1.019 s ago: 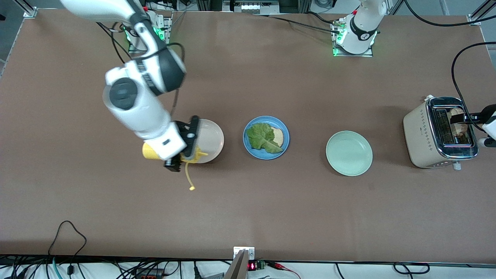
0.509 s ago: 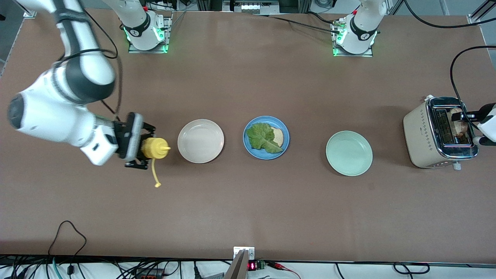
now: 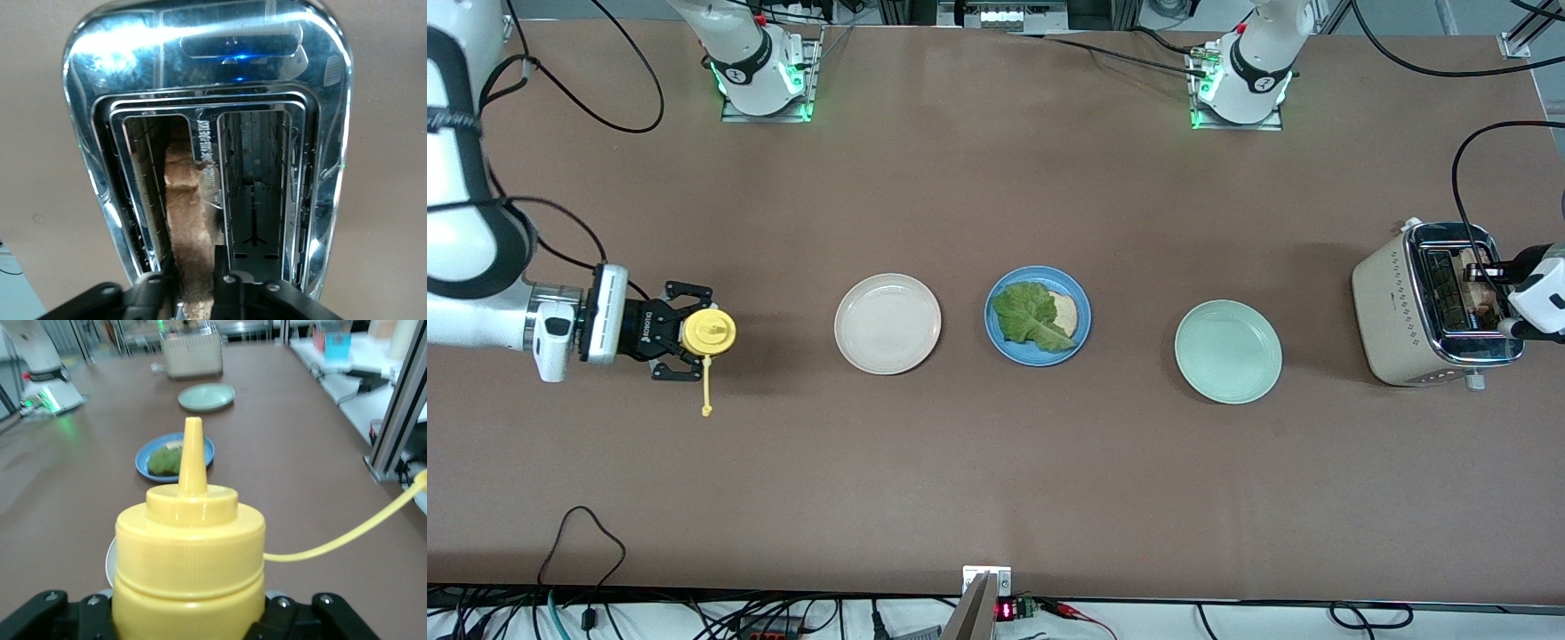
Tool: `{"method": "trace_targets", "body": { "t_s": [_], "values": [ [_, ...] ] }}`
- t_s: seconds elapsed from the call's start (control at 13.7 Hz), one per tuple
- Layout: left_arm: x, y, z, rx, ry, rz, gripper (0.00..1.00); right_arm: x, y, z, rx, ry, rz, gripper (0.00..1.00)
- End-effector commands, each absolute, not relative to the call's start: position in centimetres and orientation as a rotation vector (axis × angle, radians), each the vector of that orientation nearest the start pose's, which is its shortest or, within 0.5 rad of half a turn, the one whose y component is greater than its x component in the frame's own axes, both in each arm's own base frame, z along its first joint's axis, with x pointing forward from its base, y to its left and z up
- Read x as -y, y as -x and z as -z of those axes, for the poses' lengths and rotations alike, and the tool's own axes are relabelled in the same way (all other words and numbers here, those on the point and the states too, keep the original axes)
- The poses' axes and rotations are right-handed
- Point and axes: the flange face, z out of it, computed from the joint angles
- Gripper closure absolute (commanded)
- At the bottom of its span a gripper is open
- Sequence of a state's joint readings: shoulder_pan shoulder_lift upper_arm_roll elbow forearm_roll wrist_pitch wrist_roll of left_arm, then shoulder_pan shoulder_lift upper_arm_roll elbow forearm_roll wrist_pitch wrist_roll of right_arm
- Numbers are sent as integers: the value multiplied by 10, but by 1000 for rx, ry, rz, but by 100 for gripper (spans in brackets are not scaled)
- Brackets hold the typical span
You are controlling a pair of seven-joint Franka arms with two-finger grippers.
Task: Make sandwich in blue plate with both arms
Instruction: 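Set down the mustard while the left gripper grasps the second bread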
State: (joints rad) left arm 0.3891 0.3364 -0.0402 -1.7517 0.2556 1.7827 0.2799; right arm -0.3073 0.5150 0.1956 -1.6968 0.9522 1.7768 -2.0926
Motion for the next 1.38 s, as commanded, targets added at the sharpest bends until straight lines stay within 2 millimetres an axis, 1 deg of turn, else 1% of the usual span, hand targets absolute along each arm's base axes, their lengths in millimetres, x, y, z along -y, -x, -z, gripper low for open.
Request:
{"method": "trace_targets", "body": {
  "t_s": [0.0, 0.07, 0.15, 0.22, 0.36, 0.51, 0.58, 0.65, 0.73, 0.8, 0.95, 1.02, 1.09, 1.16, 1.24, 1.31],
  "values": [
    [-231, -566, -375, -36, 2956, -533, 100, 33, -641, -273, 1455, 1442, 970, 70],
    [-233, -569, -386, -35, 2956, -523, 100, 43, -636, -251, 1412, 1407, 1002, 70],
    [-235, -572, -403, -27, 2951, -520, 100, 51, -631, -230, 1374, 1377, 1037, 70],
    [-234, -573, -420, -19, 2949, -550, 100, 59, -627, -213, 1353, 1347, 1065, 70],
    [-232, -577, -461, 5, 2948, -564, 100, 73, -616, -181, 1324, 1314, 1098, 70],
    [-227, -578, -494, 26, 2952, -575, 100, 81, -609, -163, 1308, 1286, 1125, 69],
    [-221, -579, -506, 22, 2956, -581, 100, 87, -605, -153, 1296, 1279, 1138, 69],
    [-208, -582, -517, -4, 2960, -572, 100, 89, -602, -145, 1283, 1267, 1148, 67],
    [-197, -586, -527, -36, 2966, -550, 100, 90, -600, -140, 1285, 1257, 1159, 67],
    [-181, -590, -530, -82, 2969, -554, 100, 92, -598, -135, 1287, 1253, 1169, 66],
    [-130, -600, -532, -223, 2981, -555, 100, 96, -592, -120, 1266, 1253, 1179, 59],
    [-105, -602, -531, -291, 3012, -566, 100, 100, -590, -116, 1260, 1254, 1186, 49],
    [-81, -602, -529, -354, 3072, -583, 100, 101, -589, -114, 1252, 1250, 1187, 37],
    [-58, -602, -523, -405, 3126, -622, 100, 102, -590, -115, 1253, 1252, 1190, 24],
    [-32, -602, -517, -475, 3179, -654, 100, 104, -590, -115, 1256, 1253, 1191, 15],
    [-7, -604, -507, -540, 3224, -695, 99, 111, -589, -115, 1257, 1262, 1195, 2]
  ]
}}
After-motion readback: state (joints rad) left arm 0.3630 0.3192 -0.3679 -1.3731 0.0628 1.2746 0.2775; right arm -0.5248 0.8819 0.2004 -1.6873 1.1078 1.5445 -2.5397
